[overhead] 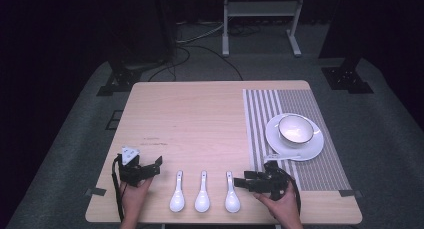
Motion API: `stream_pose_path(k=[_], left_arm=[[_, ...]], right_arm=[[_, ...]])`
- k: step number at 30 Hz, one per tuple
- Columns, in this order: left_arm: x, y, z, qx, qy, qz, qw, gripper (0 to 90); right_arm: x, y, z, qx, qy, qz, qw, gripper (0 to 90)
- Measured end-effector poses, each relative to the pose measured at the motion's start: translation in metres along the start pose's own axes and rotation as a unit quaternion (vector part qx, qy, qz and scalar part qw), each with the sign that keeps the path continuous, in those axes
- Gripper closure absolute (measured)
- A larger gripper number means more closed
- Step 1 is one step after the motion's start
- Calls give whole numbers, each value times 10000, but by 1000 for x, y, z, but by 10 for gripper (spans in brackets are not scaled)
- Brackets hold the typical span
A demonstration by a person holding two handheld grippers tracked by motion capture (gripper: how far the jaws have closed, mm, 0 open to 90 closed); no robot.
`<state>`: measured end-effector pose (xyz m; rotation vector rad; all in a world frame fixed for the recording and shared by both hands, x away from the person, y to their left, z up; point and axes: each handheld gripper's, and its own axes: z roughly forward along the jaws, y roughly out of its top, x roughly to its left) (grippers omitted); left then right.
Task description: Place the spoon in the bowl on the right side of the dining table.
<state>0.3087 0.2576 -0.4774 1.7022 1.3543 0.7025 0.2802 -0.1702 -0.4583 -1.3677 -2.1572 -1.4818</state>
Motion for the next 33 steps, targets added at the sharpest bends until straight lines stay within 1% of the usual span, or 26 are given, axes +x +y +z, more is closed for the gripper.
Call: stream_pose_path(k=[10,14,19,21,25,28,30,33], left_arm=[[0,0,0,-3,-1,1,10000,33],[0,0,0,-8,-8,-7,10000,33],[0,0,0,-7,-10,-5,10000,33],[0,0,0,-7,-10,-5,10000,33],[0,0,0,-7,-9,-5,10000,33],[0,0,0,-6,-7,1,10000,33],[0,0,0,-6,-5,2,10000,33],[0,0,0,-5,-8,0,10000,33]], right_arm=[[-4,10,16,214,-9,160,9996,283],[-6,12,22,292,-9,191,9994,285],[-9,13,29,406,-22,288,9988,289],[-11,13,31,443,-33,304,9986,314],[-11,14,33,479,-69,307,9984,314],[-11,14,37,551,-143,306,9979,327],[-11,14,39,567,-155,327,9977,347],[-10,15,42,618,-188,295,9975,368]])
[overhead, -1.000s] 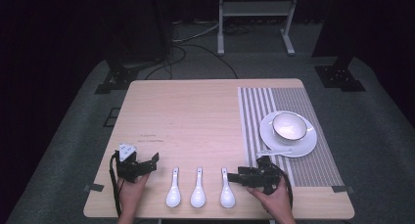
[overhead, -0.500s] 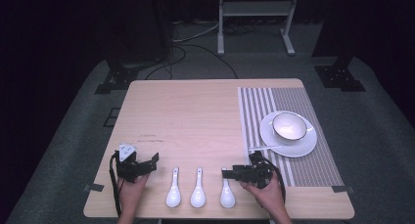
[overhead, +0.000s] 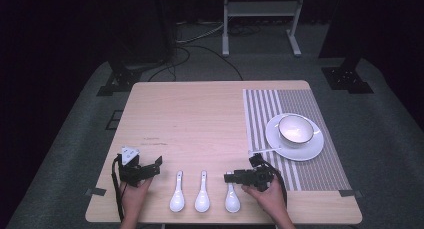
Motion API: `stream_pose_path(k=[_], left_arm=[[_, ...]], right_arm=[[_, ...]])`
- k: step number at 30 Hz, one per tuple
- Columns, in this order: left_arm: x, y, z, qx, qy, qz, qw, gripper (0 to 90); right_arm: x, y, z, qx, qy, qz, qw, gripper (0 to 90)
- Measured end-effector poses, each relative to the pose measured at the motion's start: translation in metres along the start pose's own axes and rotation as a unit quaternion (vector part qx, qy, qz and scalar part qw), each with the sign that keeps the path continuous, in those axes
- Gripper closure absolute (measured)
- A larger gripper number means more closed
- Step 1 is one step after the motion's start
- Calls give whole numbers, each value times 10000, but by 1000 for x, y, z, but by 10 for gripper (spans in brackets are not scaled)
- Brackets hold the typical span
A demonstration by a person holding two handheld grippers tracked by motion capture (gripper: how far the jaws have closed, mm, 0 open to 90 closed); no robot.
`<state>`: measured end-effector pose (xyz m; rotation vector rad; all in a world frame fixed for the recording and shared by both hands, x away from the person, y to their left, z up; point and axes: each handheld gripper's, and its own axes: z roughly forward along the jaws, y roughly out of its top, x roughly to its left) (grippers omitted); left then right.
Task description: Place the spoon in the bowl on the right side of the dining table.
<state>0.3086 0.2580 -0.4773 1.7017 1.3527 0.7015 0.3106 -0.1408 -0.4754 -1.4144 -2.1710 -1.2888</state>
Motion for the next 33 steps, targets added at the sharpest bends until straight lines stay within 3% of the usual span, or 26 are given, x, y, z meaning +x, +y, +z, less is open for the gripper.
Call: stream_pose_path(k=[15,20,22,24,26,31,33], left_arm=[[0,0,0,-1,-2,4,10000,33],[0,0,0,0,1,5,10000,33],[0,0,0,-1,2,6,10000,33],[0,0,0,-3,2,2,10000,33],[0,0,0,-3,1,4,10000,33],[0,0,0,-1,1,5,10000,33],[0,0,0,0,-1,2,10000,33]], right_arm=[[3,-2,7,-68,-344,-137,9993,470],[9,-4,9,-71,-660,-341,9972,531],[15,-4,11,-33,-891,-445,9950,578],[16,-4,11,-23,-951,-489,9943,581],[23,-4,14,63,-1220,-687,9901,599],[25,-4,15,34,-1392,-797,9870,650],[25,-4,15,20,-1385,-770,9874,654]])
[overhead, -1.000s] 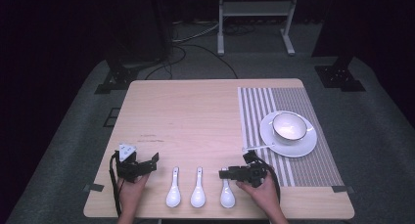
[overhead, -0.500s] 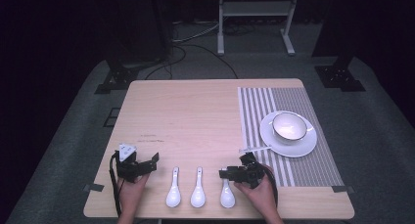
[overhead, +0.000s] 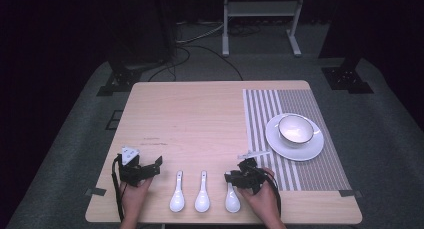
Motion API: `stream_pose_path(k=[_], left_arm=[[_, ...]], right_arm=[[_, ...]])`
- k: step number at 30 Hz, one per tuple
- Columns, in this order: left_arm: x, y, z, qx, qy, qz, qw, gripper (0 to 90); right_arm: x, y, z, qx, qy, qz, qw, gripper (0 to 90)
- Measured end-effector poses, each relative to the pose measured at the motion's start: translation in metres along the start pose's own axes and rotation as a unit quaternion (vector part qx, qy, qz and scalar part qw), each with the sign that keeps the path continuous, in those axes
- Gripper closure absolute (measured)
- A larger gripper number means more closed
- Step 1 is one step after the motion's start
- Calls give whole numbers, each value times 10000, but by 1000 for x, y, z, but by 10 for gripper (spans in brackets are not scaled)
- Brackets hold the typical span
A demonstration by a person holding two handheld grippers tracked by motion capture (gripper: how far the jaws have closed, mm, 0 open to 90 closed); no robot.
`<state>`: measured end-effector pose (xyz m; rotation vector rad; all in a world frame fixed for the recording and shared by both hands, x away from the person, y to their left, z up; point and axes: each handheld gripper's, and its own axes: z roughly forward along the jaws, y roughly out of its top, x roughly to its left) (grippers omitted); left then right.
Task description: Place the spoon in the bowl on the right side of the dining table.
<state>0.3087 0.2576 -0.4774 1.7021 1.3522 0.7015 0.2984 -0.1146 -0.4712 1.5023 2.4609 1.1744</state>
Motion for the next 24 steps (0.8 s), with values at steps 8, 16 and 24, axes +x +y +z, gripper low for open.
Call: stream_pose_path(k=[8,16,24], left_arm=[[0,0,0,-1,1,3,10000,33],[0,0,0,-7,-8,-9,10000,33],[0,0,0,-6,-14,-8,10000,33]], right_arm=[[0,1,0,55,-85,-7,9999,707],[1,6,-3,334,-228,-97,9991,773],[-2,6,-6,413,-276,-106,9987,830]])
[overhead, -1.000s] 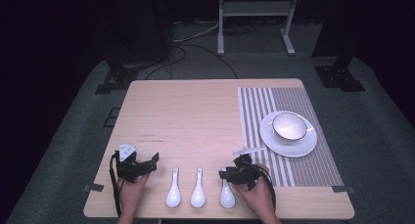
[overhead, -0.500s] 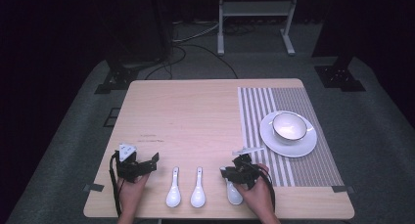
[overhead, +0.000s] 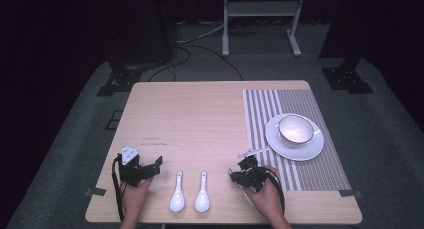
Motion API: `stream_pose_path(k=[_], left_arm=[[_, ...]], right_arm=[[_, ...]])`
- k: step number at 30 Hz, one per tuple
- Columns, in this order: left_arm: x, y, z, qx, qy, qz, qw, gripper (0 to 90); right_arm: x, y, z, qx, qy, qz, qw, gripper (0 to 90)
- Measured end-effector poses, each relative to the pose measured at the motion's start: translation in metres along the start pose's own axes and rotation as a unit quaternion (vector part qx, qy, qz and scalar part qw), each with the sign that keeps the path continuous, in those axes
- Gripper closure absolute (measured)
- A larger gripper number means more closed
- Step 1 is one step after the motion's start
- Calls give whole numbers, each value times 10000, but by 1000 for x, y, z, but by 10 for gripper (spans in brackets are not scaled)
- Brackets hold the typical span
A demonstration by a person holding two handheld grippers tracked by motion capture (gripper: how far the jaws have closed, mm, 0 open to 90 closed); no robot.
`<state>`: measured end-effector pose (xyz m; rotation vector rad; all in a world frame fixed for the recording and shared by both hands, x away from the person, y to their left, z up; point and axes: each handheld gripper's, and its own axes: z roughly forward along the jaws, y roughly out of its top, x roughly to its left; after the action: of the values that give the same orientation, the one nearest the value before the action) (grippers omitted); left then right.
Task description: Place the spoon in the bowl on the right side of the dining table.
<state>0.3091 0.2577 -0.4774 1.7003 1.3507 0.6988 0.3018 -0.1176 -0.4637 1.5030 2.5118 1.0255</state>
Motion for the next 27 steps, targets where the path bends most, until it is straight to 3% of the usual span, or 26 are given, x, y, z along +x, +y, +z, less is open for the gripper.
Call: stream_pose_path(k=[3,8,14,15,16,17,26,27], left_arm=[[0,0,0,-4,2,2,10000,33],[0,0,0,0,1,8,10000,33],[0,0,0,2,1,19,10000,33],[0,0,0,2,1,19,10000,33],[0,0,0,1,2,22,10000,33],[0,0,0,1,4,24,10000,33],[-1,0,0,-3,9,29,10000,33],[-1,0,0,-3,9,29,10000,33]], right_arm=[[-3,0,-4,-67,157,93,9998,837],[-13,-1,-16,-371,576,465,9966,849],[-28,-6,-27,-752,1014,863,9882,850],[-28,-6,-27,-752,1014,863,9882,850],[-33,-9,-30,-865,1148,1023,9843,849],[-33,-9,-30,-865,1148,1023,9843,849],[-47,-15,-47,-1301,1465,1349,9713,851],[-47,-15,-47,-1301,1465,1349,9713,851]])
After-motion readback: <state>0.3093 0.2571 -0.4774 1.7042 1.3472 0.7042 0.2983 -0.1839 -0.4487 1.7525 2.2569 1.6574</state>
